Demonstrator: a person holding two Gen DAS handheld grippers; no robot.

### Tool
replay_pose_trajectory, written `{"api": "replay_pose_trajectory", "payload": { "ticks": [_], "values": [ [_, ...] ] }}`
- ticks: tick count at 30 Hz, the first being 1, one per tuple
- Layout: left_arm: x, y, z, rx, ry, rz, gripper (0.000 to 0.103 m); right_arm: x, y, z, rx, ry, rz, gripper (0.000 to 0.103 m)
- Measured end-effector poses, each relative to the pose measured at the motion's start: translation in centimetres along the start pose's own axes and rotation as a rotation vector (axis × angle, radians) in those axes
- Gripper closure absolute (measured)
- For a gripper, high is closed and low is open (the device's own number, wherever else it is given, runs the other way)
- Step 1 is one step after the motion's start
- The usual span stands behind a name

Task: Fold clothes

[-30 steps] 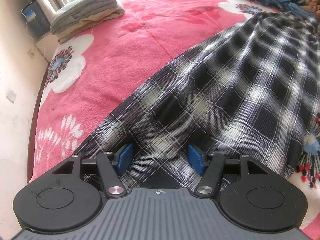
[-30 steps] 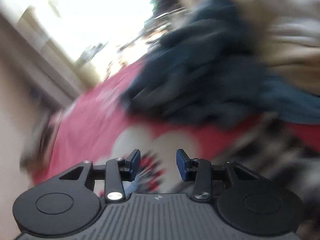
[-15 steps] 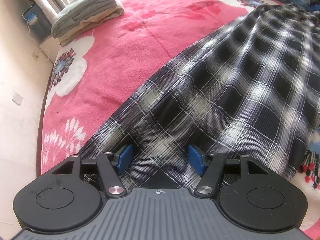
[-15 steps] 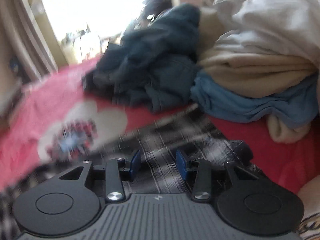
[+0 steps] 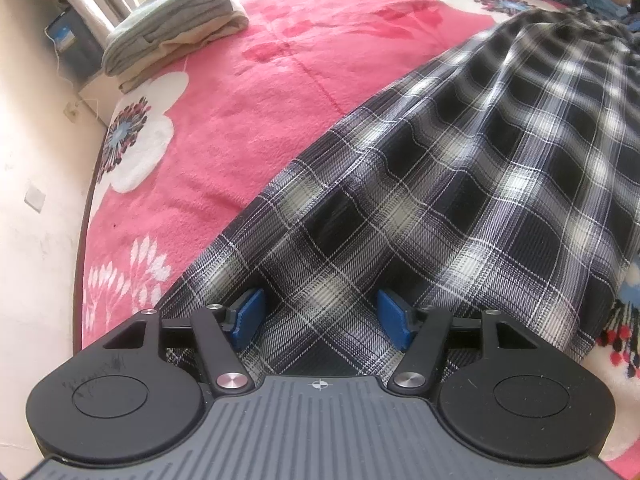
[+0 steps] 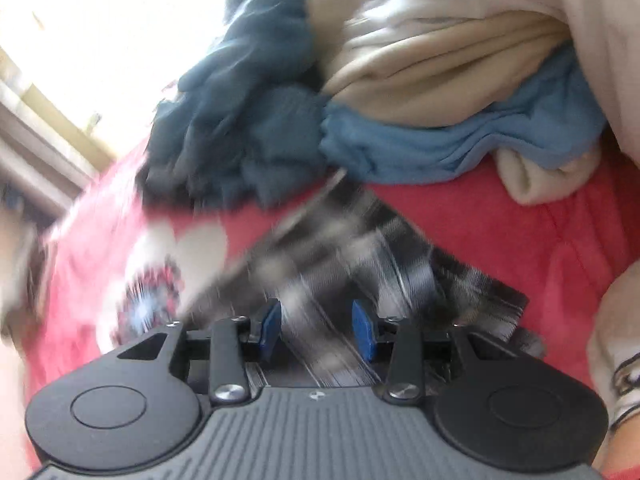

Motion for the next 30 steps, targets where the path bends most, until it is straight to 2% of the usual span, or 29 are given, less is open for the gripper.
{"api": "replay_pose_trajectory", "payload": {
  "ticks": [4, 9, 12, 14, 16, 19, 24, 30],
  "values": [
    [0.0, 0.0, 0.0, 0.002, -0.003, 0.001, 0.04, -2.5, -0.8, -1.2, -0.196, 0.059, 0.054, 0.061],
    [0.0, 0.1, 0.1, 0.008, -0.008, 0.009, 0.04, -5.3, -1.4, -1.5, -0.299, 0.091, 0.164, 0.061],
    [-0.1, 0.3, 0.1, 0.013, -0.012, 0.016, 0.04, -6.0, -0.9, -1.5, -0.263, 0.104, 0.208, 0.061],
    [-0.1, 0.4, 0.1, 0.016, -0.014, 0.021, 0.039, -6.4, -0.5, -1.5, -0.224, 0.113, 0.243, 0.068],
    [-0.2, 0.5, 0.2, 0.019, -0.019, 0.024, 0.039, -6.3, -0.5, -1.3, -0.197, 0.111, 0.275, 0.087],
    [-0.2, 0.5, 0.3, 0.023, -0.026, 0.027, 0.039, -5.7, -0.8, -1.2, -0.2, 0.096, 0.268, 0.097],
    [-0.2, 0.6, 0.3, 0.024, -0.031, 0.03, 0.039, -3.5, -0.3, -1.4, -0.178, 0.047, 0.228, 0.1],
    [-0.3, 0.6, 0.3, 0.025, -0.032, 0.03, 0.039, -1.0, 2.4, -4.4, -0.107, -0.079, 0.181, 0.1]
  ]
}}
Point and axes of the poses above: each gripper's, at about its wrist camera, not at the fingertips, and x roughly against the way its jaws point, y to its left, z to its underside, the point moved 4 cm from there along -x, roughly the way its jaws point, and after that the axes turned 11 degrees about -y, right-handed, at the moved point
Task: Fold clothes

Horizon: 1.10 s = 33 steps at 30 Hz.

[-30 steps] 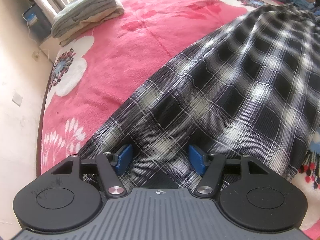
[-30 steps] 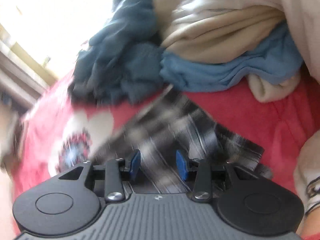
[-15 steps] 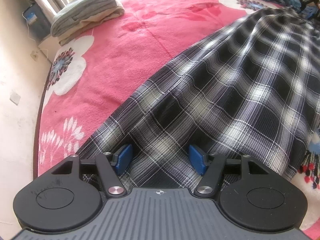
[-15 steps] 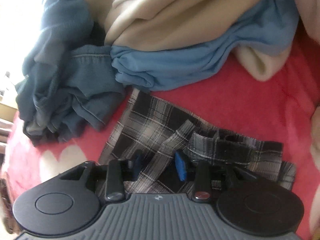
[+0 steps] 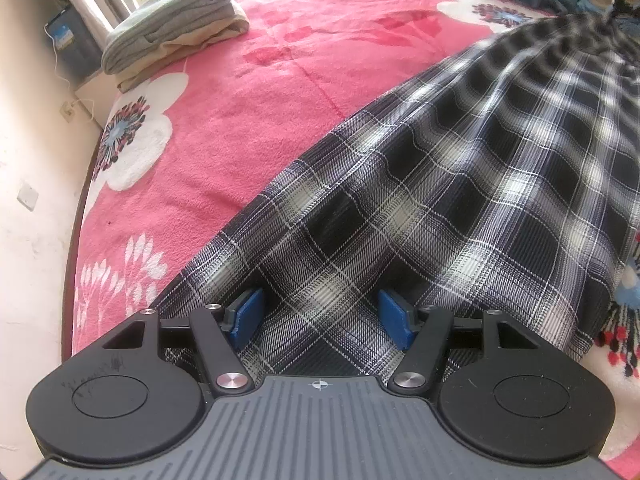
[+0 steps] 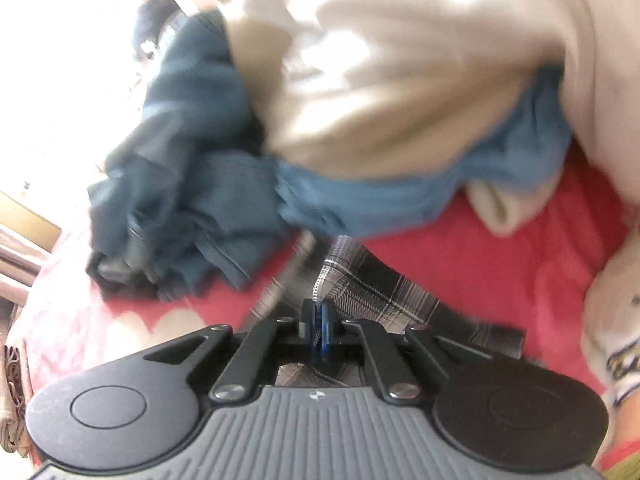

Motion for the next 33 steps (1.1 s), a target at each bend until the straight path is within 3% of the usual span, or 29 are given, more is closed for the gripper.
{"api": "replay_pose_trajectory", "payload": {
  "ticks": [9, 16, 21, 23, 25, 30, 33],
  "values": [
    [0.0, -0.2, 0.0, -0.008, 0.005, -0.003, 0.039, -2.5, 3.4, -1.5, 0.072, -0.071, -0.009, 0.1],
    [-0.2, -0.1, -0.1, -0.012, 0.019, -0.002, 0.038, -7.4, 4.2, 0.0, 0.102, -0.031, 0.042, 0.1],
    [-0.2, -0.2, -0.2, -0.016, 0.026, -0.002, 0.038, -9.8, 3.6, 0.7, 0.15, 0.002, 0.03, 0.096],
    [-0.2, -0.1, -0.1, -0.017, 0.026, -0.003, 0.038, -9.0, 3.4, 0.2, 0.193, -0.031, 0.005, 0.089],
    [-0.2, -0.2, -0.1, -0.017, 0.026, -0.003, 0.038, -7.8, 3.2, -0.4, 0.242, -0.068, -0.024, 0.069],
    [-0.2, -0.2, -0.1, -0.021, 0.025, -0.005, 0.038, -1.4, 1.9, -2.3, 0.293, -0.136, -0.151, 0.067],
    [-0.1, -0.3, -0.1, -0.02, 0.024, -0.013, 0.038, 3.2, -0.6, -3.0, 0.257, -0.161, -0.162, 0.066]
  ]
}}
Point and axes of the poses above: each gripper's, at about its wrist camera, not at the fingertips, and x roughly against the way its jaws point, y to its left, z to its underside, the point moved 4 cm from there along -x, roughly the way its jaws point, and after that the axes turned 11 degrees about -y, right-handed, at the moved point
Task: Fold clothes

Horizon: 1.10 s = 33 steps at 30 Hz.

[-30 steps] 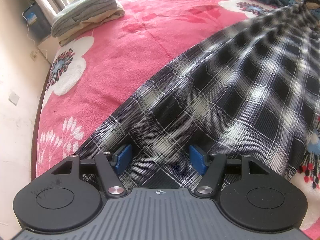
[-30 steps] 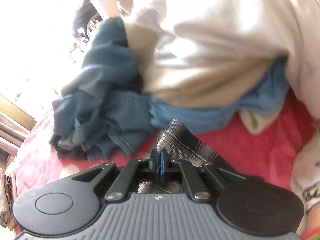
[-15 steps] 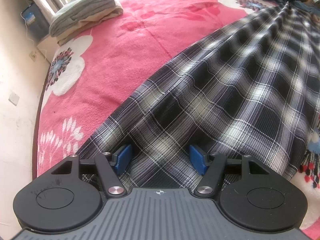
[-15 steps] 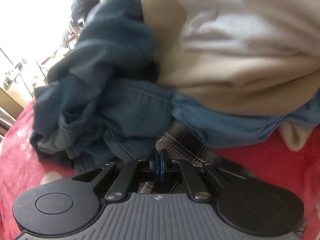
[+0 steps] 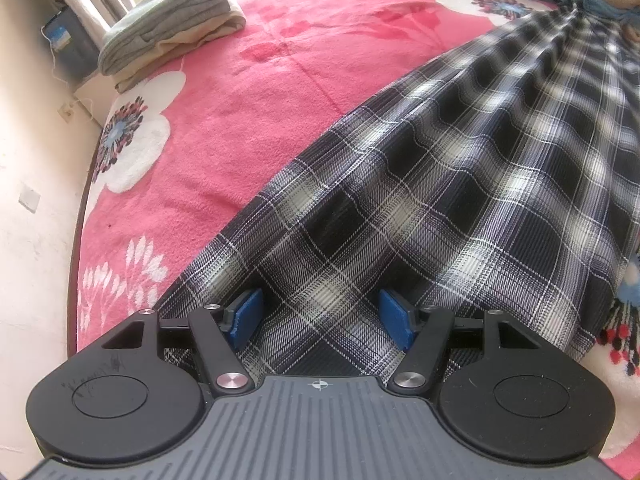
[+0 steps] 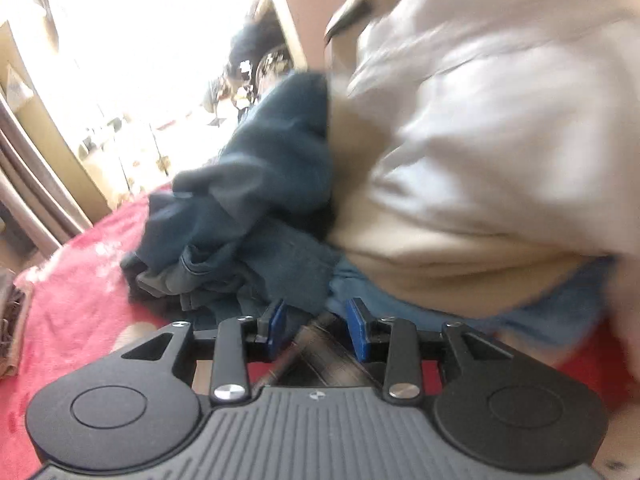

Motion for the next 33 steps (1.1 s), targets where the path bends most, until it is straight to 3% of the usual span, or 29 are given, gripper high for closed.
{"api": "replay_pose_trajectory", "payload": {
  "ticks": [6, 13, 17, 20, 23, 24, 25, 29, 33],
  "values": [
    [0.0, -0.2, -0.2, 0.0, 0.004, -0.018, 0.038, 5.2, -6.8, 3.9, -0.294, 0.074, 0.059, 0.063],
    [0.2, -0.6, -0.4, -0.01, 0.008, -0.043, 0.038, 5.0, -11.5, 10.5, -0.546, 0.158, 0.112, 0.064],
    [0.2, -0.5, -0.3, 0.0, 0.009, -0.044, 0.038, 5.3, -13.5, 10.4, -0.559, 0.127, 0.178, 0.064],
    [0.1, -0.5, -0.4, -0.002, 0.012, -0.04, 0.038, 4.3, -13.6, 11.5, -0.571, 0.178, 0.148, 0.064],
    [0.1, -0.5, -0.4, -0.009, 0.014, -0.037, 0.038, 3.3, -12.4, 12.4, -0.505, 0.216, 0.137, 0.081],
    [0.1, -0.5, -0.4, -0.009, 0.013, -0.037, 0.038, 3.4, -12.0, 12.1, -0.479, 0.2, 0.138, 0.098],
    [0.1, -0.5, -0.4, -0.008, 0.011, -0.036, 0.038, 3.7, -11.6, 11.6, -0.46, 0.178, 0.129, 0.1],
    [0.1, -0.4, -0.3, -0.005, 0.004, -0.033, 0.038, 5.5, -10.1, 9.2, -0.313, 0.088, 0.137, 0.101],
    [0.1, -0.3, -0.3, -0.007, 0.003, -0.029, 0.038, 3.6, -11.0, 11.4, -0.212, 0.2, 0.238, 0.1]
  ]
}}
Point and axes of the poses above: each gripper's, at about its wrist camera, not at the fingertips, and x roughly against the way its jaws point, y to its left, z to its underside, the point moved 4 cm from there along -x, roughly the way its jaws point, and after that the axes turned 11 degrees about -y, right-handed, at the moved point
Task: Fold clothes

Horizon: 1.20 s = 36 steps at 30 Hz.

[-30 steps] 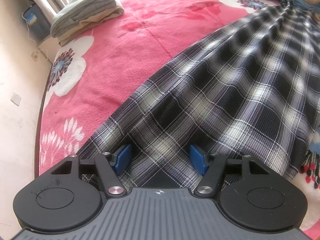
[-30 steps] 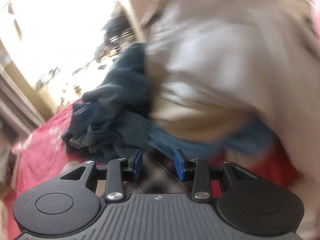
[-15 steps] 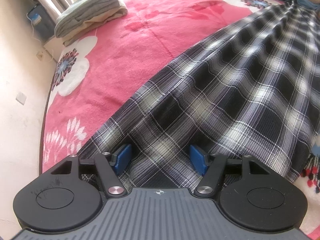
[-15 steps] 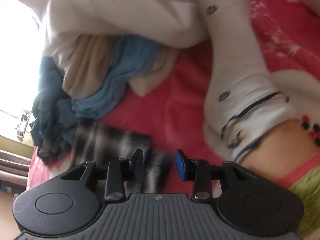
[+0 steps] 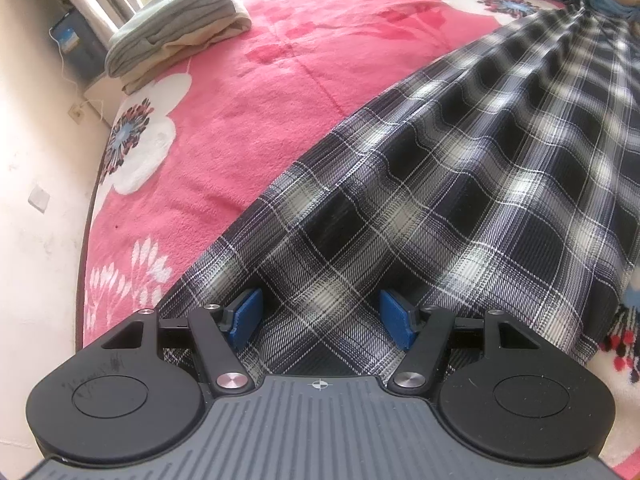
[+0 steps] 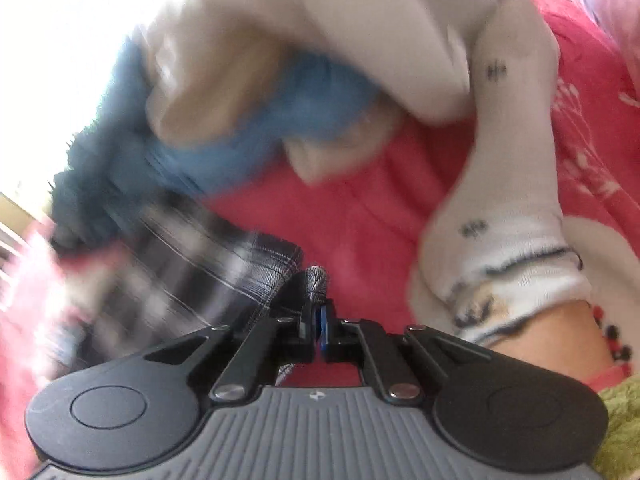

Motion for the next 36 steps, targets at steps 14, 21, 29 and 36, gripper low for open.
{"api": "replay_pose_trajectory", "payload": {
  "ticks": [14, 21, 29, 36],
  "values": [
    [0.1, 0.1, 0.2, 0.001, -0.01, 0.005, 0.038, 1.0, -1.0, -0.6, -0.341, -0.007, -0.123, 0.082],
    [0.1, 0.1, 0.2, 0.006, -0.013, 0.006, 0.038, -0.7, -0.3, 0.0, -0.393, -0.005, -0.114, 0.091],
    [0.1, 0.3, 0.2, 0.007, -0.016, 0.018, 0.038, 2.7, 0.1, -1.4, -0.282, -0.117, -0.075, 0.101],
    [0.1, 0.3, 0.2, 0.003, -0.015, 0.022, 0.038, -0.7, -1.1, 0.1, -0.249, -0.038, 0.008, 0.1]
  ]
}}
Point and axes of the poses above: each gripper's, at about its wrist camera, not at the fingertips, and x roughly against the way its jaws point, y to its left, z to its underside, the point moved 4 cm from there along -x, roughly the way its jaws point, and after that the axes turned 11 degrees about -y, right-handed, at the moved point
